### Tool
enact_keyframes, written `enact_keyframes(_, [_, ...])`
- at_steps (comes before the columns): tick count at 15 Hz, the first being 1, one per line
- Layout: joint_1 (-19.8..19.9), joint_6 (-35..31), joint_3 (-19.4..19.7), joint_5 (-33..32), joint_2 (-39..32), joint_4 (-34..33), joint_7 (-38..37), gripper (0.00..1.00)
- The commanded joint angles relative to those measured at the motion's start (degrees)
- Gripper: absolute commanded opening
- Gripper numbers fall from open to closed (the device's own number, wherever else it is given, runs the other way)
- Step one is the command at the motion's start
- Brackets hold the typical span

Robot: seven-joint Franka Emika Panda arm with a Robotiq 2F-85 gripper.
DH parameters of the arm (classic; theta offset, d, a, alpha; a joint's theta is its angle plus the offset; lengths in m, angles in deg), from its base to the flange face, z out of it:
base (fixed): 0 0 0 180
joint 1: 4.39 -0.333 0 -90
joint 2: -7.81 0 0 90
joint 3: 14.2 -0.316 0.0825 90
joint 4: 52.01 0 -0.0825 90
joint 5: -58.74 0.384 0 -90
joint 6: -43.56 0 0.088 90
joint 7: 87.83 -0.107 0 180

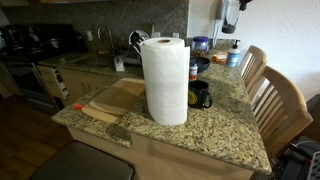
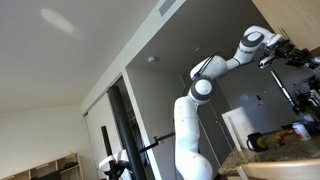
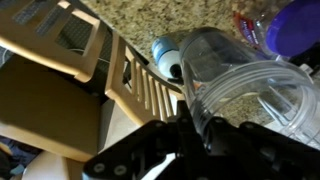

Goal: Take the cup out of the bowl

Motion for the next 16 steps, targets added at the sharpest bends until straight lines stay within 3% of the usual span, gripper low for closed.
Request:
enact_keyframes(1, [3.8,15.2,0.5,2.7,1.3,-7.8,14.8,0.03])
enact_keyframes(3, [4.7,14.8,0.8,1.8,3.0,-6.7,19.3,0.03])
enact_keyframes(8, [-0.5,-3.7,-1.9,-4.3,7.6,9.8,17.0,0.03])
enact_keyframes(13, [-5.5,-5.1,-4.9,-5.5,7.5,24.6,16.2,0.03])
enact_keyframes(16, [-6.3,-5.0,-5.3,-4.8,7.2,29.3,15.3,0.03])
